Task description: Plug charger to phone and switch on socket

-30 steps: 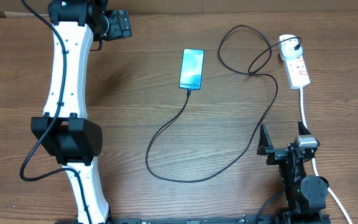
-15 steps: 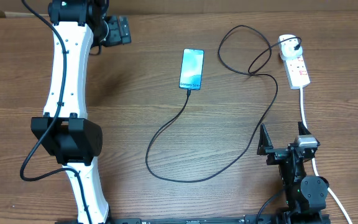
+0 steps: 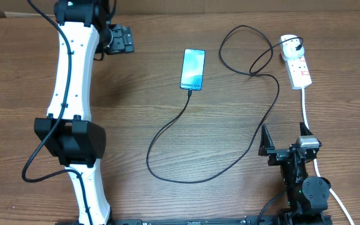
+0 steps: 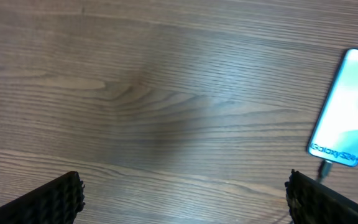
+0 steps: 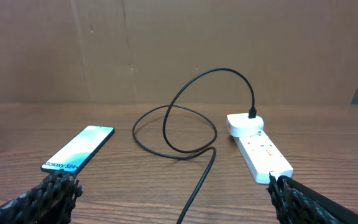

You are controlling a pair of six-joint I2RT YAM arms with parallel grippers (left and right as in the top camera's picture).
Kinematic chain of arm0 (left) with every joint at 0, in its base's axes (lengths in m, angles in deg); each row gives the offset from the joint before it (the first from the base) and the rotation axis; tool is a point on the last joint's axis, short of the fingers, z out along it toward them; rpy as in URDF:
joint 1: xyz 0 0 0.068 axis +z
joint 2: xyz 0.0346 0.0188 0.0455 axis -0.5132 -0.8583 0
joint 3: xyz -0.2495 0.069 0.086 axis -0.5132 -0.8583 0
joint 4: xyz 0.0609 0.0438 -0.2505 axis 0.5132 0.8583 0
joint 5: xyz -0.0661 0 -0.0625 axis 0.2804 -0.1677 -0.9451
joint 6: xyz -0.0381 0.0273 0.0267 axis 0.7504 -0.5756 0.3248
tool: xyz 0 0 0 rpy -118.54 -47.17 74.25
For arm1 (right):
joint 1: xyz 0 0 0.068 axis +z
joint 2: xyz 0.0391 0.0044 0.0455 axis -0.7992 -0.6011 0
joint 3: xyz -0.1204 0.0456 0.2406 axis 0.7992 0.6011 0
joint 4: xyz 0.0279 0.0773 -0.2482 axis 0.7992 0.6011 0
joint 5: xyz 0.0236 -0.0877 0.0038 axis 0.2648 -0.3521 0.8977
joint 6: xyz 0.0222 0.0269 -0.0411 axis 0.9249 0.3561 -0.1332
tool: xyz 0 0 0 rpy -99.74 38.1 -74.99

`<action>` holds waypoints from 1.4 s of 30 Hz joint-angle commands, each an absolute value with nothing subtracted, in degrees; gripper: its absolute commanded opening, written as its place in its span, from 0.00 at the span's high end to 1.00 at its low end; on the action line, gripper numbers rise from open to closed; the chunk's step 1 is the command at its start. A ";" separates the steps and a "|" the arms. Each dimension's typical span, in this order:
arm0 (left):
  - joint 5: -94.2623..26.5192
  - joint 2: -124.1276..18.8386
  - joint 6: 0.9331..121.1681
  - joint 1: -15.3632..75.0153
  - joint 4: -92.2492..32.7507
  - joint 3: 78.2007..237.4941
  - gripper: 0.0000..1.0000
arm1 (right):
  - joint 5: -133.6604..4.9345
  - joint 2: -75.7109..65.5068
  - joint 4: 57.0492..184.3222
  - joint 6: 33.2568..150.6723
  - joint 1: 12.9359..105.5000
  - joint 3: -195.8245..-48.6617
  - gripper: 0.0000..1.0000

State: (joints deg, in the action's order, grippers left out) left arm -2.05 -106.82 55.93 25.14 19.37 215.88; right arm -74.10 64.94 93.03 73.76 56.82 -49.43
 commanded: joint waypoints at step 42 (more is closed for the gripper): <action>-15.31 -45.68 50.77 34.19 -42.44 129.39 0.00 | -73.77 65.51 92.68 73.50 56.56 -48.81 0.00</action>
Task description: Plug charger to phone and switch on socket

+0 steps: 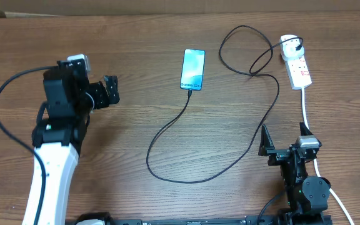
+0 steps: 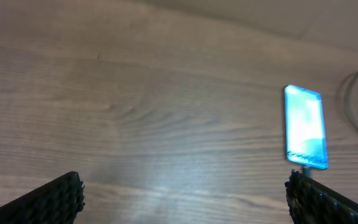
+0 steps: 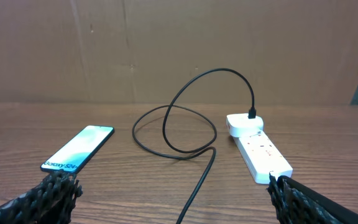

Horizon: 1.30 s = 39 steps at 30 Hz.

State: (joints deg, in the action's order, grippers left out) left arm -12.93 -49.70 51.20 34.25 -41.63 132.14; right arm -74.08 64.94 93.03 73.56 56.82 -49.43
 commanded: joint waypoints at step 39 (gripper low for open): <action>-17.26 -12.02 52.47 33.09 -57.41 100.58 0.00 | -73.77 65.51 92.68 73.50 56.56 -48.81 0.00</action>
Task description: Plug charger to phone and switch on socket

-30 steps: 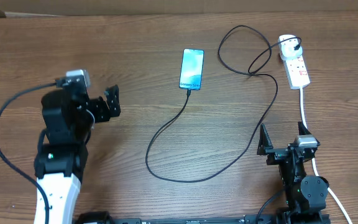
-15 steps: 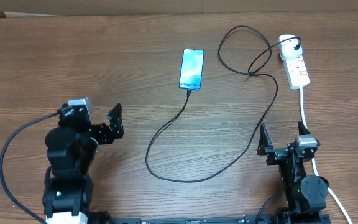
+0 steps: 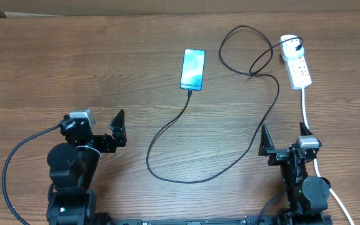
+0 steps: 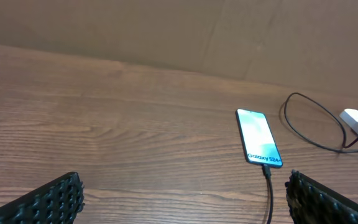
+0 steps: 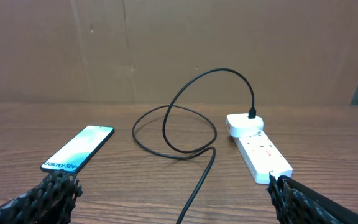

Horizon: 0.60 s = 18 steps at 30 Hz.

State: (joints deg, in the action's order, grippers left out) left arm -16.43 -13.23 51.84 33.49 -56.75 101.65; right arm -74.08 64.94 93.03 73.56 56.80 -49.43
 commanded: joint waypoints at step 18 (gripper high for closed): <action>-14.88 3.19 52.52 33.09 -59.11 93.30 0.00 | -73.77 65.51 92.68 73.50 56.56 -48.81 0.00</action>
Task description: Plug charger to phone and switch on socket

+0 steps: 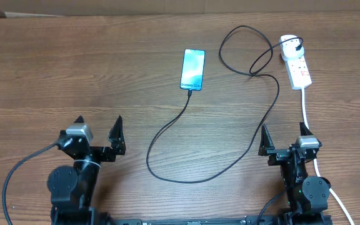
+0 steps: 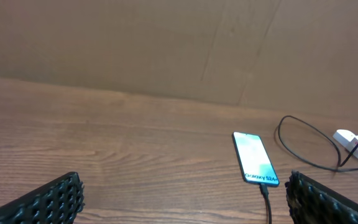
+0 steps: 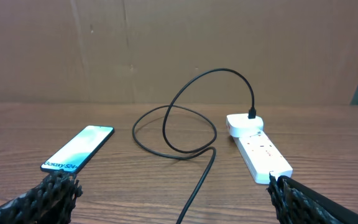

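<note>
A phone (image 1: 192, 69) with a lit screen lies face up at the table's middle back, also in the left wrist view (image 2: 254, 167) and the right wrist view (image 3: 78, 148). A black cable (image 1: 186, 115) runs from its near end in a long loop to a white charger on the white socket strip (image 1: 297, 62) at the back right, seen too as the strip (image 3: 260, 152). My left gripper (image 1: 97, 136) stands open at the front left, nothing between its fingers. My right gripper (image 1: 284, 142) stands open at the front right, near the strip's white lead.
The wooden table (image 1: 74, 75) ends at a brown cardboard wall (image 2: 166, 43) along the back. The strip's white lead (image 1: 306, 109) runs toward the front right corner beside my right arm.
My left arm has drawn slightly further back at the front left; its wrist view now shows more of the back wall. The right arm, phone and cable have not moved.
My left arm was stretched out to the back left, gripper open near the phone. Then it stood at the middle left, then at the front left, and now rests there. The phone stayed plugged to the cable throughout, and the right arm never moved.
</note>
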You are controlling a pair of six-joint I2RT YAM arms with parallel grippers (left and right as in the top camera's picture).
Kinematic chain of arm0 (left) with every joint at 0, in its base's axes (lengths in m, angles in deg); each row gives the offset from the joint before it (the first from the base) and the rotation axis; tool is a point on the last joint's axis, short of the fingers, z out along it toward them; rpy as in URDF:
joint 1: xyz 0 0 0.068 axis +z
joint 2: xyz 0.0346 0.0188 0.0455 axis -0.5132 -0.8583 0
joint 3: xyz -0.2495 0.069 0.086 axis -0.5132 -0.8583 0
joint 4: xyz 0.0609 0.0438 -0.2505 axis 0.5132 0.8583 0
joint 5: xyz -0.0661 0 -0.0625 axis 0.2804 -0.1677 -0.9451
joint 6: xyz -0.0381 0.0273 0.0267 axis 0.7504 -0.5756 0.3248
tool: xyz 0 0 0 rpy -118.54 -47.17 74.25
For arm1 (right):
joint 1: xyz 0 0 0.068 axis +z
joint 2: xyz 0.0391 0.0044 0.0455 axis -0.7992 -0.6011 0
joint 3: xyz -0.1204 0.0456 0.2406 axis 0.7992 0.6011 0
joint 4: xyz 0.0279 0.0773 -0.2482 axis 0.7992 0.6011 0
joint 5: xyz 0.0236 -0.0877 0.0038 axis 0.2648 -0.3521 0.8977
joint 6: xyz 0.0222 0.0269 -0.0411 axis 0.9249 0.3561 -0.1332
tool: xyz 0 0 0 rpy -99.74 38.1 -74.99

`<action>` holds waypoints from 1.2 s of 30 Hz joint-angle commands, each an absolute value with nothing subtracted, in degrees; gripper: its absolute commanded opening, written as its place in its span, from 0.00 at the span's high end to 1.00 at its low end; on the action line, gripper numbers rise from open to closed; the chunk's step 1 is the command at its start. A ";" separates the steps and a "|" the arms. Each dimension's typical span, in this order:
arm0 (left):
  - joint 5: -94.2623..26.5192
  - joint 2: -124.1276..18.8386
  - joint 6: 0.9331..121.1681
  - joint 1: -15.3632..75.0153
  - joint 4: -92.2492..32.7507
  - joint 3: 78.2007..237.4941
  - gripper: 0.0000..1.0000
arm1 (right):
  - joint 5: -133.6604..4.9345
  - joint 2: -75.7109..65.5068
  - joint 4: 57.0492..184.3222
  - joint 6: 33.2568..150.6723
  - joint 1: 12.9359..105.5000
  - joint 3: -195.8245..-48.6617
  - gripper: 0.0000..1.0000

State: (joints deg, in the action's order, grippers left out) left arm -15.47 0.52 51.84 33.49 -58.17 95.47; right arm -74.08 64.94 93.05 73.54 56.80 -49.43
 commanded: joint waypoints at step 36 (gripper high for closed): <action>-3.67 18.84 52.45 33.05 -65.45 78.22 0.00 | -73.77 65.51 92.68 73.50 56.56 -48.81 0.00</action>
